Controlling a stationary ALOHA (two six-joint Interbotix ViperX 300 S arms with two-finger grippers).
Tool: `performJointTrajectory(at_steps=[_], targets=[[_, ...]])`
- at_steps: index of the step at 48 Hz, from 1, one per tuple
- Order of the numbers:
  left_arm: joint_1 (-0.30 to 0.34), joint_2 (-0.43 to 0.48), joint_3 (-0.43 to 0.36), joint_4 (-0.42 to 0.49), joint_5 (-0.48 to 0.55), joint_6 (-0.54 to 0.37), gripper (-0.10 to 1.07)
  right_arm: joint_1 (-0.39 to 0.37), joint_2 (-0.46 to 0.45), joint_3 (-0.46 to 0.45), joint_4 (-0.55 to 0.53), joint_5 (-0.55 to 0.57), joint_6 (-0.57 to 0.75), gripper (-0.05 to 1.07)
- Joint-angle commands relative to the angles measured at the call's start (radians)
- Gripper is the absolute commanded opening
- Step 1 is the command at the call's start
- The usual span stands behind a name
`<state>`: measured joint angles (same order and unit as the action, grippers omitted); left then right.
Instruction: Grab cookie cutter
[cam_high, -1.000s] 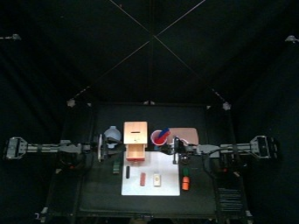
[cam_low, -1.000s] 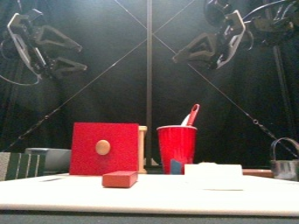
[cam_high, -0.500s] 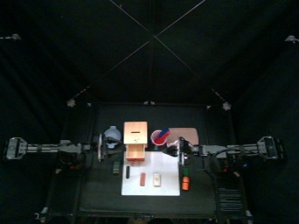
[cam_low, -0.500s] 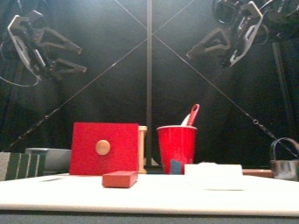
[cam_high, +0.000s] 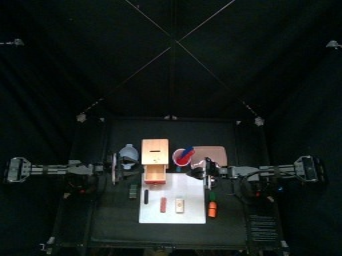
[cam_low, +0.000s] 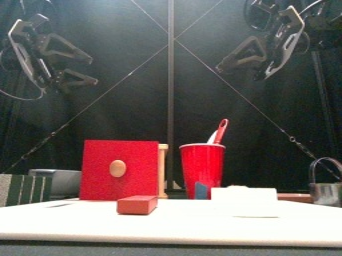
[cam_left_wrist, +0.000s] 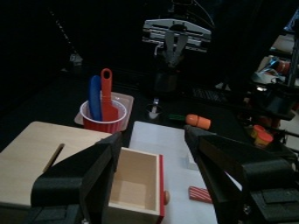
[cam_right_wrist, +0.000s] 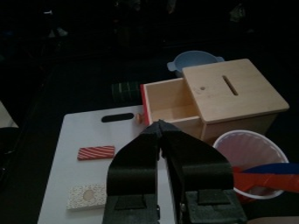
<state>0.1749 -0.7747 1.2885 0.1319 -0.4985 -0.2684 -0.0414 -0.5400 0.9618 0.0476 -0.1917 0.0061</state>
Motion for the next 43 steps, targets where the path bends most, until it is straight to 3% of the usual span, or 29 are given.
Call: performJointTrajectory(at_steps=[1, 43], targets=[[0.012, 0.002, -0.015, 0.002, -0.008, 0.003, 0.93, -0.003, -0.012, -0.011, 0.000, -0.005, -0.002, 0.02], [0.021, 0.006, -0.002, 0.002, -0.003, 0.005, 0.92, -0.009, -0.014, -0.002, -0.003, -0.002, -0.003, 0.02]])
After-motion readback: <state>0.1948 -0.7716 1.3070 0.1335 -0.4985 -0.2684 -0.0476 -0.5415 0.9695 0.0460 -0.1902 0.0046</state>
